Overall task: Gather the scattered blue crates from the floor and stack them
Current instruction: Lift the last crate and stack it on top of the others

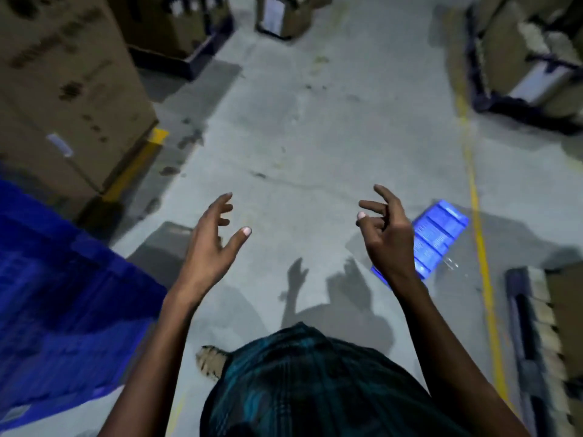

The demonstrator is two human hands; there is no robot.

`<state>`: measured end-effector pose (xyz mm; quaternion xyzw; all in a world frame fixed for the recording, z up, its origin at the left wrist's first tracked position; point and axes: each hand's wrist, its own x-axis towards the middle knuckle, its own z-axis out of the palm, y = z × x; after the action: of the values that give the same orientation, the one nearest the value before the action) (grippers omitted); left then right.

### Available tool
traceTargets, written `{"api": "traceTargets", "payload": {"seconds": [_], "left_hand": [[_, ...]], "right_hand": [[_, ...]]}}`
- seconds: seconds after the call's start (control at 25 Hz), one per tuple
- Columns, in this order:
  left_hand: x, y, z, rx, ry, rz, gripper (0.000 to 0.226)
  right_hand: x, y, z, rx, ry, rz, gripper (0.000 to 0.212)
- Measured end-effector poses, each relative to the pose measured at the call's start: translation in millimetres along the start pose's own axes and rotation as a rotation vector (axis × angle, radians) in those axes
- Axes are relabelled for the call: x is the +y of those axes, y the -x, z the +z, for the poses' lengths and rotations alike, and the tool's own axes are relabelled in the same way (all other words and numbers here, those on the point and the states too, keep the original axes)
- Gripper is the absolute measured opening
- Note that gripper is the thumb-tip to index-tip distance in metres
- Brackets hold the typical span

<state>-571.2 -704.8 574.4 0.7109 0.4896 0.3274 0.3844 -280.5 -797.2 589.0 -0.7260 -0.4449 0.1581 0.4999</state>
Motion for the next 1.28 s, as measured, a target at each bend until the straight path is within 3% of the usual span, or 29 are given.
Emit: {"api": "traceTargets", "payload": {"seconds": [0.28, 0.48, 0.68, 1.0, 1.2, 1.28], "left_hand": [[76.9, 3.0, 234.7, -0.498, 0.144, -0.065, 0.033], [143.1, -33.0, 381.8, -0.792, 0.089, 0.033, 0.027], [169.6, -92.2, 520.5, -0.849, 0.063, 0.052, 0.026], [167.7, -162.9, 743.5, -0.82, -0.004, -0.08, 0.024], [198.2, -175.2, 801.3, -0.943, -0.176, -0.082, 0.028], [198.4, -182.4, 822.4, -0.919, -0.211, -0.129, 0.031]], "right_hand": [[165.6, 27.5, -184.2, 0.088, 0.124, 0.416, 0.05], [255.9, 35.2, -288.1, 0.21, 0.157, 0.591, 0.049], [325.8, 7.8, -362.6, 0.316, 0.156, 0.688, 0.046], [431.3, -112.7, -451.3, 0.124, 0.15, 0.832, 0.028], [480.6, -213.2, -507.1, 0.03, 0.119, 0.862, 0.016], [517.2, -254.4, -514.2, -0.051, 0.156, 0.846, 0.015]]}}
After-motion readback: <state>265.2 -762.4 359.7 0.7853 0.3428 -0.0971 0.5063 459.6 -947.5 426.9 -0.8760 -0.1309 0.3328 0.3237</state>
